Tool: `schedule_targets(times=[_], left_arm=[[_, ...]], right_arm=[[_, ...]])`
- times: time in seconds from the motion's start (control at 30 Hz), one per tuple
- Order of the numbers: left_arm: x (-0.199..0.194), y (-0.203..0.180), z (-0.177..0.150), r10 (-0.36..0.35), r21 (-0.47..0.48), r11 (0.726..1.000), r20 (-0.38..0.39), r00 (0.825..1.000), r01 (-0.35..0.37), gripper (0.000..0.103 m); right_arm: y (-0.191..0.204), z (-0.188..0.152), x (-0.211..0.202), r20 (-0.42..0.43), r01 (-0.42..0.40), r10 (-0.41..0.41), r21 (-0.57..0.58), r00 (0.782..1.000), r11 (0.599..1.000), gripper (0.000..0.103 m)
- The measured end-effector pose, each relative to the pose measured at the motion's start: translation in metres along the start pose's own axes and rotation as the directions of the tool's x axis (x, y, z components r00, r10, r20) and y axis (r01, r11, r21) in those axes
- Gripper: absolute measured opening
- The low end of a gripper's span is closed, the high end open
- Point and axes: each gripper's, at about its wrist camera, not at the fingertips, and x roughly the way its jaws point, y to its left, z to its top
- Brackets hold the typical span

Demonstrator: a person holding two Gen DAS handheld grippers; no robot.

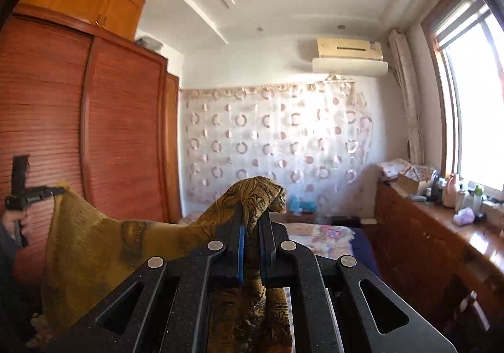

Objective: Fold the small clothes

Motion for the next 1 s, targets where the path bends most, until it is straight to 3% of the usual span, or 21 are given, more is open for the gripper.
schedule_targets(times=[0.07, 0.13, 0.17, 0.2, 0.3, 0.4, 0.47, 0.53, 0.77, 1.0], left_arm=[[0.06, 0.007, 0.003, 0.032, 0.008, 0.999, -0.079, 0.996, -0.032, 0.011], [0.109, 0.012, -0.014, 0.048, 0.003, 0.999, -0.179, 0.983, -0.048, 0.027], [0.137, 0.015, -0.03, 0.053, 0.003, 0.999, -0.227, 0.972, -0.053, 0.039], [0.154, 0.015, -0.044, 0.042, -0.007, 0.999, -0.261, 0.965, -0.046, 0.042], [0.186, 0.013, -0.099, -0.031, -0.081, 0.997, -0.356, 0.934, 0.002, 0.043], [0.187, -0.013, -0.131, -0.048, -0.04, 0.999, -0.396, 0.917, 0.035, 0.046], [0.183, -0.032, -0.152, -0.09, -0.028, 0.996, -0.437, 0.895, 0.086, 0.062], [0.175, -0.048, -0.166, -0.124, -0.024, 0.992, -0.444, 0.887, 0.127, 0.082], [0.151, -0.085, -0.185, -0.184, -0.037, 0.982, -0.451, 0.873, 0.188, 0.083], [0.15, -0.105, -0.209, -0.198, -0.054, 0.979, -0.497, 0.845, 0.198, 0.083]], right_arm=[[-0.004, 0.006, 0.048, -0.077, 0.041, -0.043, -0.026, 0.996, 0.999, 0.007], [-0.013, -0.009, 0.114, -0.232, 0.059, -0.058, -0.002, 0.971, 0.998, 0.009], [-0.017, -0.022, 0.141, -0.302, 0.074, -0.068, 0.008, 0.951, 0.997, 0.02], [-0.022, -0.043, 0.173, -0.38, 0.116, -0.105, 0.006, 0.919, 0.993, 0.029], [-0.031, -0.097, 0.22, -0.509, 0.173, -0.139, 0.02, 0.85, 0.985, 0.03], [-0.024, -0.142, 0.229, -0.556, 0.149, -0.099, 0.045, 0.825, 0.988, 0.031], [-0.018, -0.164, 0.228, -0.586, 0.112, -0.074, 0.028, 0.807, 0.993, 0.031], [-0.013, -0.18, 0.227, -0.606, 0.086, -0.064, 0.007, 0.793, 0.996, 0.032], [-0.025, -0.205, 0.211, -0.623, 0.029, -0.005, 0.028, 0.782, 0.999, 0.043], [-0.026, -0.232, 0.197, -0.651, 0.025, 0.015, 0.051, 0.759, 0.998, 0.044]])
